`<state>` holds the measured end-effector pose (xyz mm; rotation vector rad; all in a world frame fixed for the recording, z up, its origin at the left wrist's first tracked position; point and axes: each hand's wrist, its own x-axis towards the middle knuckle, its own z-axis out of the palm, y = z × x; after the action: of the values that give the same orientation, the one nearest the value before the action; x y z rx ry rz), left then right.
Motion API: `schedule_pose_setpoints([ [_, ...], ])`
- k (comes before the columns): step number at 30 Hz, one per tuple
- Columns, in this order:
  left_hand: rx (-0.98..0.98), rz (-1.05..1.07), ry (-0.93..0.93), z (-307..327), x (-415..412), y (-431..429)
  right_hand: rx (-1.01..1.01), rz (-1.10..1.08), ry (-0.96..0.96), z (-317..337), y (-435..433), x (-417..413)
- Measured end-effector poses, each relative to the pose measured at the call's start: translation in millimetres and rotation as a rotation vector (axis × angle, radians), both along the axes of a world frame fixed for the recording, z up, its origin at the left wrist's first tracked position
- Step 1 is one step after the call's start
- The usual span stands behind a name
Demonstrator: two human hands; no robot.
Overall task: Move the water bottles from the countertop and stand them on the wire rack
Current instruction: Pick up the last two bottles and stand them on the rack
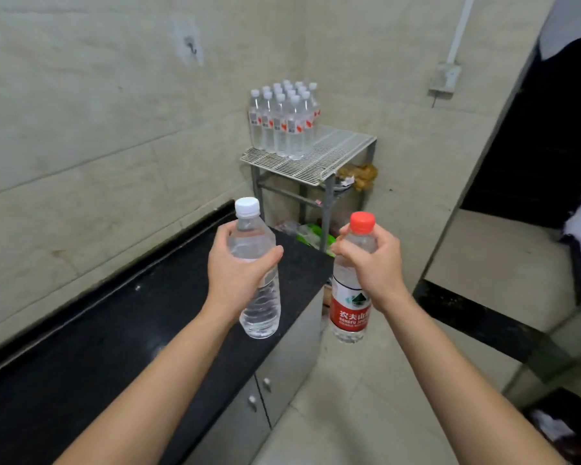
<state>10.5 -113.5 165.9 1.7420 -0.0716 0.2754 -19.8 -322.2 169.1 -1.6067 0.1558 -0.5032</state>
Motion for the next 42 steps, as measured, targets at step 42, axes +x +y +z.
schedule_pose_setpoints([
  [42, -0.034, 0.401, -0.100, 25, 596, -406, -0.060, 0.363, -0.137, 38, -377, 689],
])
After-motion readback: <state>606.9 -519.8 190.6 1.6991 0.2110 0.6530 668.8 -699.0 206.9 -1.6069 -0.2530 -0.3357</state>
